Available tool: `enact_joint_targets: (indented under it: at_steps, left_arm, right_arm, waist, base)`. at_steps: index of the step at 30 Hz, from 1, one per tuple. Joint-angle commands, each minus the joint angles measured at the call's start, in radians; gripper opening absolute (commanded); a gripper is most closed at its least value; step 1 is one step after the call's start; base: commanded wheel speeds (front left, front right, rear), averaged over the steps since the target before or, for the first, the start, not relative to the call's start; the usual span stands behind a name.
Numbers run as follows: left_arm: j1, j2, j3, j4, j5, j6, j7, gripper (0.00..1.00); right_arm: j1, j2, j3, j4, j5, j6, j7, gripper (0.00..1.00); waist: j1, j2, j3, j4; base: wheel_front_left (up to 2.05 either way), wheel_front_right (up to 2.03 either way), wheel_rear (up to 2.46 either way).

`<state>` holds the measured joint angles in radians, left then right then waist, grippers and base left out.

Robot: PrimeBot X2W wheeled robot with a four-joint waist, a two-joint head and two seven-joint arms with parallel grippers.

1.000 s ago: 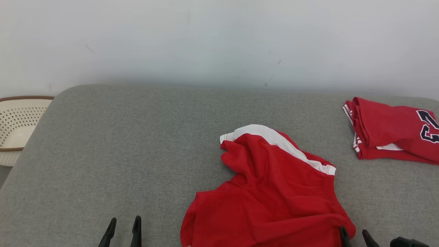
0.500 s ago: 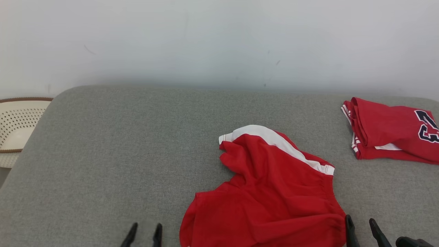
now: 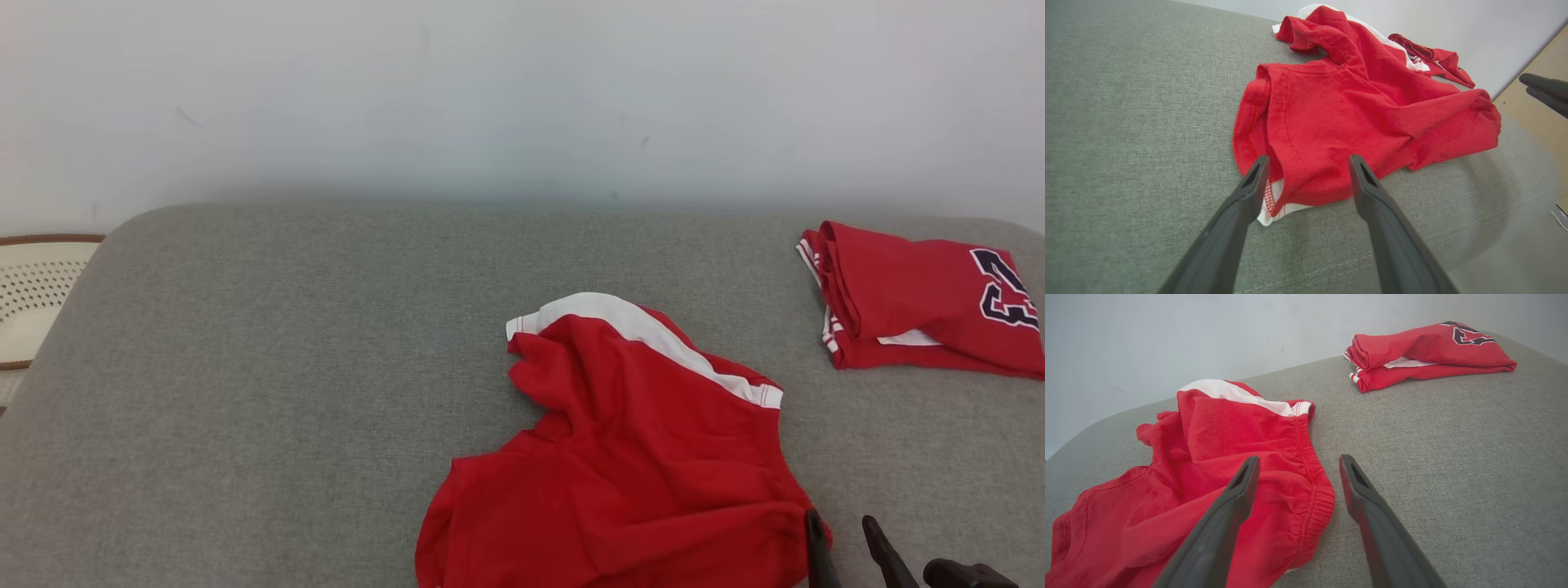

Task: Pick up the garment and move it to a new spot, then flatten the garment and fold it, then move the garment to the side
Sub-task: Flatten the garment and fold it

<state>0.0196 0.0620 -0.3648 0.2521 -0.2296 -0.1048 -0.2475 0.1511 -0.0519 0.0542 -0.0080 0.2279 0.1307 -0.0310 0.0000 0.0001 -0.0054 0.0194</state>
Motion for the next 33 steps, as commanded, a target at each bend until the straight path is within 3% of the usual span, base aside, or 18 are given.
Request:
enact_joint_targets:
  at_steps: [1, 11, 12, 13, 14, 15, 23, 27, 29, 33]
  left_arm:
    - [-0.005, 0.003, 0.0, 0.011, 0.001, -0.003, 0.0, 1.0]
    - [-0.081, 0.002, -0.022, 0.14, -0.021, -0.008, 0.014, 1.0]
    - [-0.089, 0.001, -0.028, 0.156, -0.029, -0.012, 0.018, 0.89]
    - [-0.101, 0.002, -0.034, 0.17, -0.038, -0.015, 0.02, 0.49]
    - [-0.114, 0.001, -0.044, 0.184, -0.038, -0.016, 0.021, 0.35]
    - [-0.126, 0.001, -0.05, 0.194, -0.044, -0.016, 0.018, 0.0]
    - [-0.214, 0.025, -0.016, 0.159, -0.083, -0.018, -0.005, 0.0]
    - [-0.261, 0.083, 0.055, 0.05, -0.1, 0.002, -0.002, 0.0]
    - [-0.261, 0.083, 0.055, 0.05, -0.1, 0.002, -0.002, 0.0]
    - [-0.285, 0.145, 0.106, 0.004, -0.129, 0.008, 0.044, 0.0]
  right_arm:
    - [-0.012, 0.002, 0.005, 0.001, -0.002, 0.0, -0.005, 1.0]
    - [-0.015, 0.002, 0.019, 0.016, 0.018, 0.0, -0.025, 1.0]
    - [-0.016, 0.002, 0.02, 0.019, 0.019, 0.0, -0.027, 1.0]
    - [-0.017, 0.002, 0.021, 0.021, 0.02, 0.0, -0.029, 1.0]
    - [-0.019, 0.002, 0.023, 0.024, 0.021, 0.0, -0.031, 1.0]
    - [-0.019, 0.002, 0.024, 0.028, 0.021, 0.0, -0.032, 1.0]
    - [-0.034, 0.002, 0.027, 0.044, 0.031, 0.0, -0.044, 1.0]
    - [-0.036, 0.002, 0.023, 0.05, 0.033, 0.0, -0.052, 1.0]
    - [-0.036, 0.002, 0.023, 0.05, 0.033, 0.0, -0.052, 1.0]
    - [-0.053, 0.002, 0.032, 0.065, 0.035, 0.0, -0.057, 1.0]
  waist:
    - [0.0, -0.0001, 0.004, -0.009]
    - [0.0, -0.0001, 0.014, -0.047]
    - [0.0, -0.0001, 0.015, -0.049]
    - [0.0, -0.0001, 0.017, -0.05]
    - [0.0, -0.0001, 0.018, -0.051]
    - [0.0, -0.0001, 0.019, -0.053]
    - [0.0, -0.0001, 0.017, -0.05]
    - [0.0, -0.0001, 0.016, -0.042]
    - [0.0, -0.0001, 0.016, -0.042]
    - [0.0, -0.0001, 0.018, -0.045]
  base:
    - [0.0, 0.0, 0.0]
    - [0.0, 0.0, 0.0]
    - [0.0, 0.0, 0.0]
    - [0.0, 0.0, 0.0]
    - [0.0, 0.0, 0.0]
    - [0.0, 0.0, 0.0]
    - [0.0, 0.0, 0.0]
    - [0.0, 0.0, 0.0]
    - [0.0, 0.0, 0.0]
    - [0.0, 0.0, 0.0]
